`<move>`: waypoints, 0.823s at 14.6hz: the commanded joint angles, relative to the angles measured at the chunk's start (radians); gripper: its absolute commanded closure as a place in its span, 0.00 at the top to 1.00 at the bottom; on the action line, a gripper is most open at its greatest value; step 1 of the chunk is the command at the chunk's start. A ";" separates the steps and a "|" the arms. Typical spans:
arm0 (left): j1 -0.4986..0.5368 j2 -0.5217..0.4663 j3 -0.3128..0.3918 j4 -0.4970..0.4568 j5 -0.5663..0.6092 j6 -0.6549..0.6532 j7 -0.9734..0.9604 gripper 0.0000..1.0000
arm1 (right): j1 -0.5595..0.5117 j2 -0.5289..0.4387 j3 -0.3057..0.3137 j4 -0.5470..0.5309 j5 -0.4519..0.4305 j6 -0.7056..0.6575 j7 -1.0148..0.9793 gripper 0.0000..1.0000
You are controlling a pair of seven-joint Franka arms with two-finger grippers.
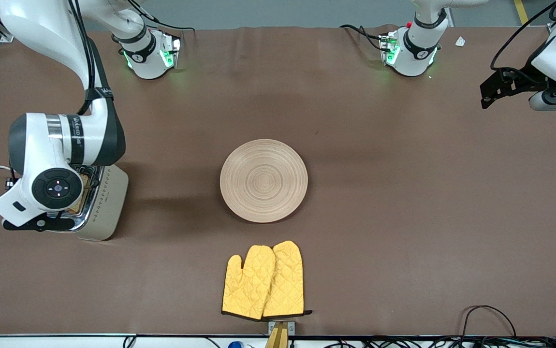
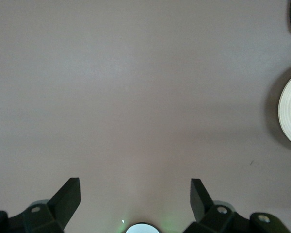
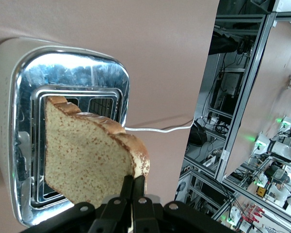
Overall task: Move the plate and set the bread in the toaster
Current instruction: 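Lower the bread into the toaster slot with the right gripper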
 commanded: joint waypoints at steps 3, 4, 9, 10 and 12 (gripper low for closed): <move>0.003 -0.021 0.001 -0.007 0.001 -0.007 0.017 1.00 | -0.003 -0.010 0.009 -0.031 0.016 -0.031 0.028 0.00; 0.003 -0.021 0.001 -0.007 0.001 -0.007 0.017 1.00 | -0.006 -0.010 0.009 -0.037 0.024 -0.033 0.029 0.00; 0.001 -0.020 0.000 -0.007 0.001 -0.007 0.017 1.00 | -0.009 -0.019 0.009 -0.059 0.026 -0.050 0.048 0.00; 0.001 -0.020 0.000 -0.007 0.001 -0.007 0.015 1.00 | -0.010 -0.022 0.009 -0.057 0.026 -0.063 0.048 0.00; 0.001 -0.020 0.000 -0.007 0.001 -0.007 0.015 1.00 | -0.009 -0.025 0.009 -0.059 0.026 -0.083 0.048 0.00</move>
